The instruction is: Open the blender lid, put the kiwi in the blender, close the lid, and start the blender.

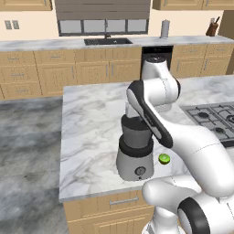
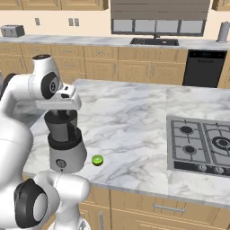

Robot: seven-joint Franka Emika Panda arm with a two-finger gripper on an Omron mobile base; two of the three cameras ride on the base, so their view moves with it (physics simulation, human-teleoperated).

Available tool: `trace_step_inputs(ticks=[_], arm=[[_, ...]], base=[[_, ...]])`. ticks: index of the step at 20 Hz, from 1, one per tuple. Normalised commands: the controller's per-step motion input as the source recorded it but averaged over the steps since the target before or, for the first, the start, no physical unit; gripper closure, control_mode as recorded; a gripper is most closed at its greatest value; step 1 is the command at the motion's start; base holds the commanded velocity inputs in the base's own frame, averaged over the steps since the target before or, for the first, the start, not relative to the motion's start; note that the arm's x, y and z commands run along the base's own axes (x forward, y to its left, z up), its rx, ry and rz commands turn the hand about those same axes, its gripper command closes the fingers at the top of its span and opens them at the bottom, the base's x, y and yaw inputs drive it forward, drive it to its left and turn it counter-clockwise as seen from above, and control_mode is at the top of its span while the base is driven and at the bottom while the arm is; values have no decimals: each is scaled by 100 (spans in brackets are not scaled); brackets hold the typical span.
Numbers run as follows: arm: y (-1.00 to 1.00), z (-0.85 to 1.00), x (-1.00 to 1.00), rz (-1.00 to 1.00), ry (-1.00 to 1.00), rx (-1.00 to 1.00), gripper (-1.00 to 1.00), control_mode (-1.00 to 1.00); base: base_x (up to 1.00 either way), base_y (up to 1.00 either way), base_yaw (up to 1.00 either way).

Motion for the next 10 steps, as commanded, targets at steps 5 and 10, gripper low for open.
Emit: trace_step_inputs(ticks=[5,10], arm=[[-34,100,-11,0,-24,0,100,-100],[-80,71,-24,-2,-24,7,100,-100]], base=[[0,0,0],[0,0,0]])
